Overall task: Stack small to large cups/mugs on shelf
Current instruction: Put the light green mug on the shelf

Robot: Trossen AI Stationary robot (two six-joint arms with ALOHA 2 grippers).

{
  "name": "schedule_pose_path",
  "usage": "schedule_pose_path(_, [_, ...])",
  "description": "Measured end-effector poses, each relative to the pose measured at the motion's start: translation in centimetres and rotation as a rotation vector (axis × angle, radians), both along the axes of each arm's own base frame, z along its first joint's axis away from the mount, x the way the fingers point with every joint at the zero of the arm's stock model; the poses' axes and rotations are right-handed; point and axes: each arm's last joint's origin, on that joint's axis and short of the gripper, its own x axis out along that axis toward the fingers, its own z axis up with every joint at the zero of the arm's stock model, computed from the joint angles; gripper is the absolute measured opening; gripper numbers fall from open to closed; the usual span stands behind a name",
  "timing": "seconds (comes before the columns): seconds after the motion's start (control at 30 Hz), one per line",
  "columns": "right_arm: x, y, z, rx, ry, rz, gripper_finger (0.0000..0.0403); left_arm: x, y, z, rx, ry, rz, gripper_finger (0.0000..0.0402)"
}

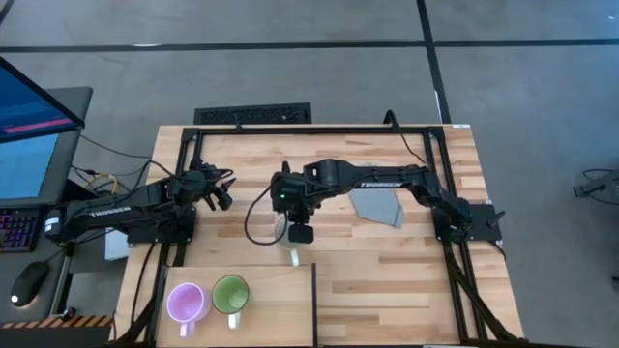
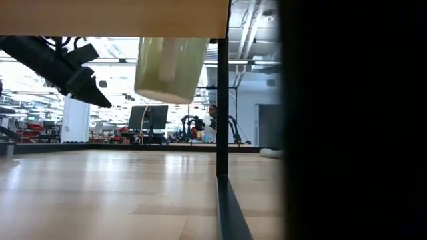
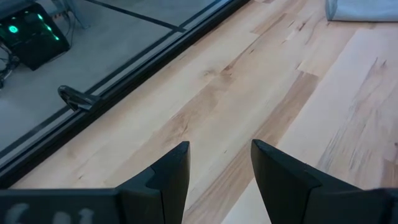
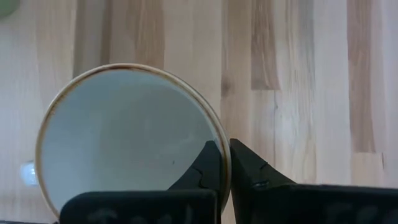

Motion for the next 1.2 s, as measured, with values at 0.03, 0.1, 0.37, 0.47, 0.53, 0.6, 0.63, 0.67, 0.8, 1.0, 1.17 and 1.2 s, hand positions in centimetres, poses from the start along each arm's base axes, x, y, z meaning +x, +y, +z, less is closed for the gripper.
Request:
schedule_pose_path(0.03, [0.2, 0.0, -0.5, -0.001, 0.009, 0.001, 0.0024, 0.0, 0.0, 0.0, 0.0, 0.0, 0.0, 0.0163])
schedule_pose_path(0.1, [0.8, -0.2, -1.5, -0.001, 0.021, -0.006, 0.0024, 0.0, 0.0, 0.0, 0.0, 0.0, -0.001, 0.0163])
schedule_pose_path(0.37, [1.9, -0.1, -4.4, 0.012, 0.09, 0.018, 0.0024, 0.0, 0.0, 0.0, -0.006, -0.002, 0.002, 0.0163])
schedule_pose_path(0.47, [2.5, 0.1, -5.7, 0.027, 0.102, 0.03, 0.0024, 0.0, 0.0, 0.0, -0.014, -0.005, -0.004, 0.0163])
schedule_pose_path(0.53, [2.6, 0.2, -6.0, 0.041, 0.109, 0.041, 0.0024, 0.0, 0.0, -0.1, -0.018, -0.005, -0.01, 0.0163])
schedule_pose_path(0.6, [2.8, 0.2, -6.3, 0.041, 0.109, 0.046, 0.0024, 0.0, -0.1, 0.0, -0.022, -0.009, -0.014, 0.0163])
schedule_pose_path(0.63, [2.9, 0.2, -6.4, 0.046, 0.097, 0.047, 0.0024, 0.0, -0.1, -0.1, -0.023, -0.007, -0.014, 0.0163])
schedule_pose_path(0.67, [3.1, 0.2, -6.6, 0.05, 0.091, 0.047, 0.0024, 0.0, -0.1, -0.1, -0.022, -0.005, -0.011, 0.0163])
schedule_pose_path(0.8, [3.1, 0.1, -6.8, 0.04, 0.097, 0.062, 0.0024, 0.0, -0.1, -0.1, -0.023, -0.006, -0.014, 0.0163])
schedule_pose_path(1.0, [3.3, 0.1, -6.7, 0.04, 0.079, 0.061, 0.0024, 0.0, -0.1, -0.1, -0.023, -0.005, -0.013, 0.0163])
schedule_pose_path(1.17, [3.5, -0.3, -7.4, 0.037, 0.094, 0.052, 0.0024, 0.0, -0.1, -0.1, -0.023, -0.005, -0.012, 0.0163])
schedule_pose_path(1.2, [3.4, -0.3, -7.6, 0.033, 0.106, 0.053, 0.0024, 0.0, -0.1, -0.1, -0.023, -0.005, -0.012, 0.0163])
